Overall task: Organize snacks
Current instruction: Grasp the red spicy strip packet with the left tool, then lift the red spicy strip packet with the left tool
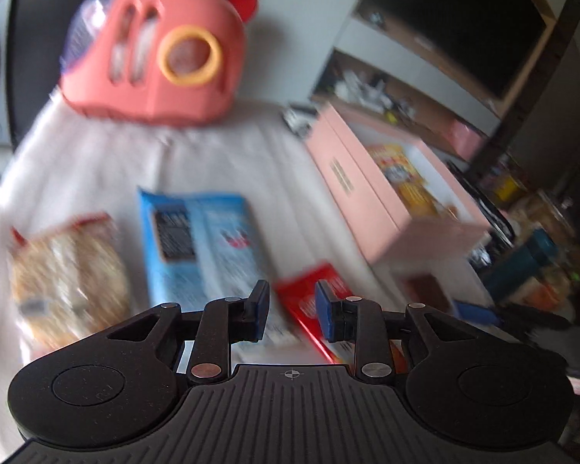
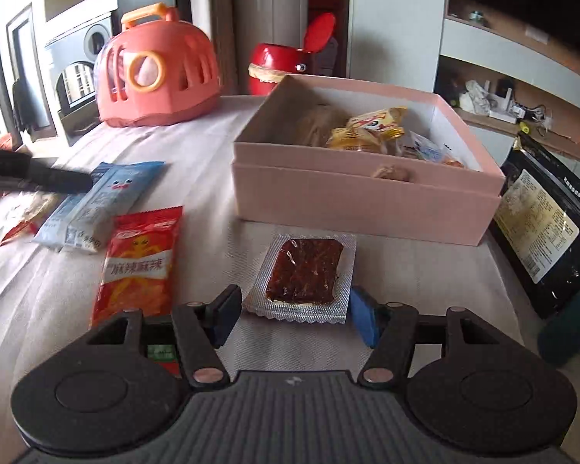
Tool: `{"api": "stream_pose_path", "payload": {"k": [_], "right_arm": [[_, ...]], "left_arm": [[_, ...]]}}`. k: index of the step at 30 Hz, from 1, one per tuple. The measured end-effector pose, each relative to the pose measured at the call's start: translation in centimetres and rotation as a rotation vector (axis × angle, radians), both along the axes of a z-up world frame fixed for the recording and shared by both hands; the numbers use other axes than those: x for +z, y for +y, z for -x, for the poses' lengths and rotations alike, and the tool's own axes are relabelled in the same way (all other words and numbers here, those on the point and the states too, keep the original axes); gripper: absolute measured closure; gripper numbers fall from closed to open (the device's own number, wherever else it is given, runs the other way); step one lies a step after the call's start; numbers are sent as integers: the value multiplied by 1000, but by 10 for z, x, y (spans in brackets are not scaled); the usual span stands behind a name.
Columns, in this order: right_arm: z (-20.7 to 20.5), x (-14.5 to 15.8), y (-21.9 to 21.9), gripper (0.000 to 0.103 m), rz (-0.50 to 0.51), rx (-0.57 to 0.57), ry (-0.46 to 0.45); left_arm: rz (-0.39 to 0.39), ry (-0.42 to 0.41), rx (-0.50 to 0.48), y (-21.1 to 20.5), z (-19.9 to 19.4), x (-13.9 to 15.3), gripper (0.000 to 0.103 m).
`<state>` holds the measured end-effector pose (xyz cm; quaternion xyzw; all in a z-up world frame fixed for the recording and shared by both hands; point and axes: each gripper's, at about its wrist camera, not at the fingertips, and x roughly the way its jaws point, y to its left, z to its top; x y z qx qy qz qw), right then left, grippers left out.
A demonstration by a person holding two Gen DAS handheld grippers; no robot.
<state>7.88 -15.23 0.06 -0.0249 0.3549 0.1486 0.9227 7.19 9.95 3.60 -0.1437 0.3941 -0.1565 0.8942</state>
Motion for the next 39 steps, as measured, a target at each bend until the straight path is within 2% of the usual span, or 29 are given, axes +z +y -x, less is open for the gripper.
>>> {"api": "stream_pose_path", "payload": {"k": [3, 6, 8, 10, 15, 17, 19, 22, 25, 28, 30, 31, 34, 36, 39], "right_arm": [[5, -3, 10, 39, -4, 48, 1], [18, -2, 28, 37, -9, 146, -5], [25, 0, 35, 37, -23, 219, -3], [28, 3, 32, 38, -27, 244, -13], [20, 5, 0, 38, 3, 76, -47], [12, 1, -19, 38, -14, -2, -25], [6, -4, -36, 38, -40, -70, -11], [7, -9, -50, 36, -121, -91, -34], [7, -11, -46, 35, -97, -91, -41], [5, -12, -42, 34, -75, -88, -45], [4, -12, -42, 34, -79, -89, -44], [5, -11, -42, 34, -82, -90, -44], [6, -10, -43, 34, -85, -91, -45], [5, -10, -43, 34, -83, -91, -45], [5, -11, -42, 32, -79, -86, -45]], "left_arm": [[-16, 45, -25, -16, 6, -11, 73], [-52, 39, -38, -30, 5, -15, 71], [-103, 21, -42, -39, 3, -14, 68], [-134, 15, -64, -46, 1, -14, 68], [-314, -51, -201, -72, 20, -7, 68], [-355, -55, -253, -78, 29, -6, 67], [-356, -45, -307, -80, 36, -5, 67], [-356, -31, -344, -81, 46, 0, 67], [-399, -67, -382, -87, 63, 8, 67], [-462, -43, -442, -101, 73, 3, 66], [-507, -62, -477, -109, 80, -4, 59], [-516, -62, -486, -112, 81, -5, 51], [-472, -36, -508, -118, 78, -7, 26], [-471, -40, -512, -119, 78, -7, 23], [-539, -77, -442, -117, 74, -7, 29]]}}
